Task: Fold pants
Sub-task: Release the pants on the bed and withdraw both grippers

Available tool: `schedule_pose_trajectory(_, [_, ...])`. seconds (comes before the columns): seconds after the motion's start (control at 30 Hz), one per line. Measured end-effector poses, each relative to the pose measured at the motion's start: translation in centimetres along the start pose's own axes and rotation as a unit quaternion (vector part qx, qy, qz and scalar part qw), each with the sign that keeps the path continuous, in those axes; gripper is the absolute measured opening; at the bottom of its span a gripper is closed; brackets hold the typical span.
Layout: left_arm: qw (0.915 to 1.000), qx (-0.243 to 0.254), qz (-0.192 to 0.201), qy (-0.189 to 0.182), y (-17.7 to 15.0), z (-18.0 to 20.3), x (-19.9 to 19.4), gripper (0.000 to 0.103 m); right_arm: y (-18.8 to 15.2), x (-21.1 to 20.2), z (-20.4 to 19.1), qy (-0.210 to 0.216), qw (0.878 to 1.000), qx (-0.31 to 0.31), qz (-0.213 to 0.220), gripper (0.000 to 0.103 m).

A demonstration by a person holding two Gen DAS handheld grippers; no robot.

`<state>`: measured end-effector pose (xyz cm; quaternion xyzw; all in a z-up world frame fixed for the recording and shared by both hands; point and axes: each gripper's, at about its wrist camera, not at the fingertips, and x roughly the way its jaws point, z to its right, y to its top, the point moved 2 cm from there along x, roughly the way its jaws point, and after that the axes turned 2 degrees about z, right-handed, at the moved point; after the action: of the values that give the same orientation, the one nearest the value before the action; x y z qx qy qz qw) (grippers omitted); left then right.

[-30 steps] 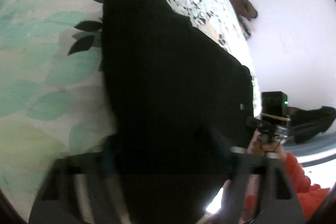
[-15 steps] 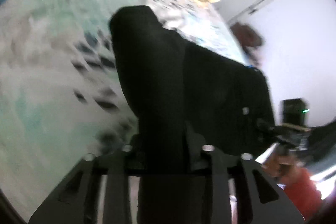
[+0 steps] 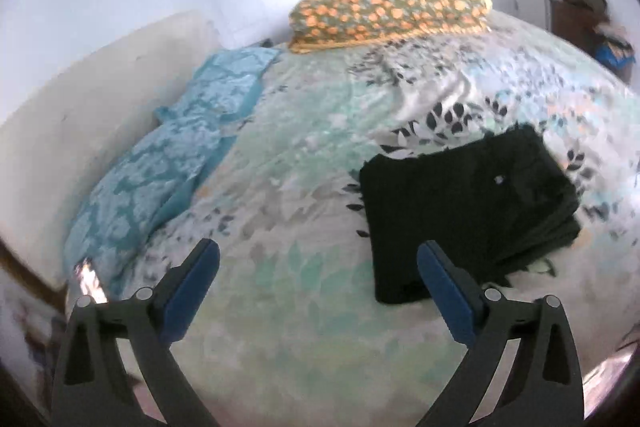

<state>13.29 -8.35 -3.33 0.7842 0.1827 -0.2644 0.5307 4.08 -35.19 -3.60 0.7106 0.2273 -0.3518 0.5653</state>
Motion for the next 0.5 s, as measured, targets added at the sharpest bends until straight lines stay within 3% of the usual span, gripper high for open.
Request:
schedule_pose_trajectory(0.1, [0.9971, -0.068, -0.002, 0.033, -0.9, -1.6, -2.7, 0.100, -1.5, -2.2, -2.6, -0.028, 0.999, -0.025, -0.002, 0.103])
schedule_pose_trajectory(0.13, [0.9961, -0.083, -0.012, 0.024, -1.2, -2.0, -3.1, 0.100, -2.0, -2.5, -3.2, -0.037, 0.999, -0.031, -0.002, 0.103])
schedule_pose_trajectory(0.2, [0.9956, -0.071, -0.037, -0.049, -1.6, -1.5, -3.4, 0.100, -3.3, -3.5, -4.3, -0.039, 0.999, -0.027, -0.009, 0.103])
schedule_pose_trajectory(0.23, [0.9908, -0.061, -0.059, -0.105, -1.9, -1.1, -3.1, 0.100, -3.6, -3.6, -4.6, -0.038, 0.999, -0.023, -0.013, 0.103])
schedule_pose_trajectory(0.27, [0.9880, -0.065, -0.075, -0.119, -2.2, -1.0, -3.0, 0.100, -4.1, -3.8, -4.9, -0.035, 0.999, -0.019, -0.018, 0.103])
schedule_pose_trajectory(0.33, [0.9872, -0.075, -0.090, -0.108, -2.8, -0.9, -2.9, 0.100, -4.9, -4.1, -5.5, -0.036, 0.999, -0.016, -0.024, 0.103])
schedule_pose_trajectory(0.5, [0.9832, -0.088, -0.103, -0.123, -3.7, -1.2, -2.8, 0.100, -5.6, -4.6, -6.6, -0.044, 0.998, -0.029, -0.025, 0.103])
